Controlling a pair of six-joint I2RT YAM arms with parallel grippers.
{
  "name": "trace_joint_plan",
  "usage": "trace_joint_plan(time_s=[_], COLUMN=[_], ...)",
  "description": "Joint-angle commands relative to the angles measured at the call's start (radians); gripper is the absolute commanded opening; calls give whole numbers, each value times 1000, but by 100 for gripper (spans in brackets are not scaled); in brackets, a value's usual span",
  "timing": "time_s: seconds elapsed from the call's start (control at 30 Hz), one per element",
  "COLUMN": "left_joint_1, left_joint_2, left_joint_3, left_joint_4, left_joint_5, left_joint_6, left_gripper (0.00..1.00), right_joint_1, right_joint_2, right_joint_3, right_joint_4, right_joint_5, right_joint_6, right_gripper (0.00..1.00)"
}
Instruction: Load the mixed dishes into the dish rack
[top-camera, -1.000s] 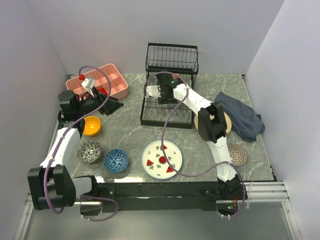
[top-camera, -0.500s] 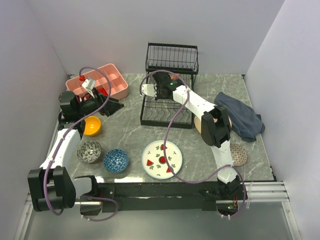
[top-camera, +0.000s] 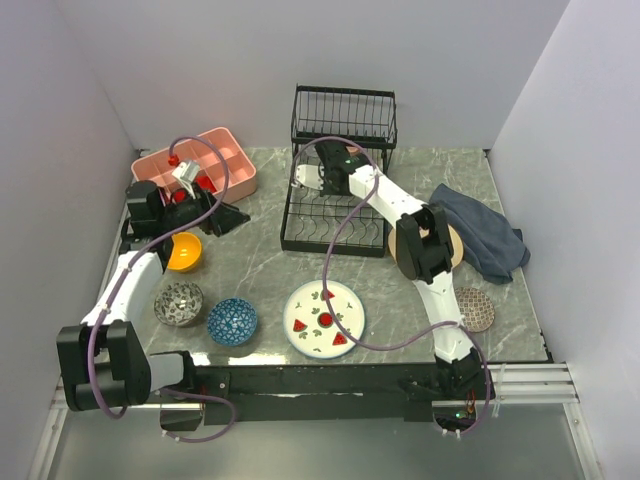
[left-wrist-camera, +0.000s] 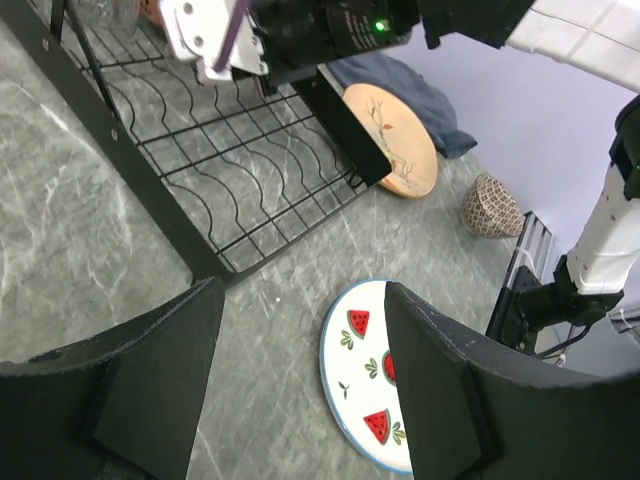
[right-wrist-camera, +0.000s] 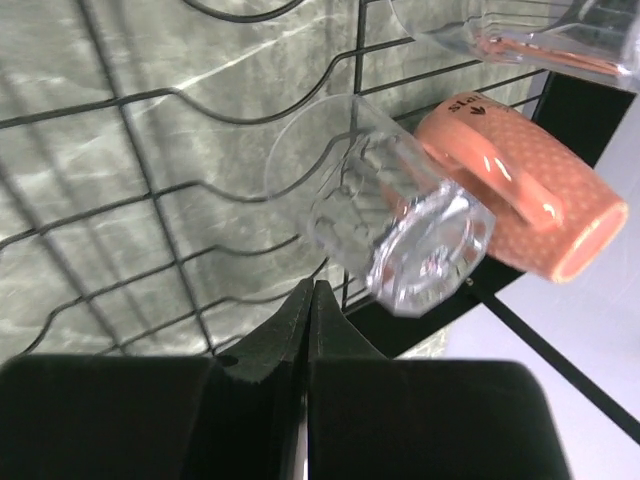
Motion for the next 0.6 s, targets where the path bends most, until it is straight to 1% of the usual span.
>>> trace_joint_plan(time_s=[0.0, 0.3, 0.5, 0.57], left_joint_1=[-2, -1, -1, -1], left_joint_2=[16, 67, 85, 87], left_joint_3=[48, 67, 70, 68], left_joint_4=[-76, -142, -132, -133], left_joint_5=[-3, -23, -26, -26], left_joint_6=[101, 169, 161, 161], left_gripper=[71, 71, 71, 71], right_joint_1=[-20, -36, -40, -40], right_joint_2=[59, 137, 176, 176], right_joint_3=[81, 130, 172, 170], right_joint_4=[55, 194, 286, 292], right_joint_5=[24, 42, 62, 62], right_joint_6=[-35, -116, -156, -156], right_gripper=[0, 0, 0, 0])
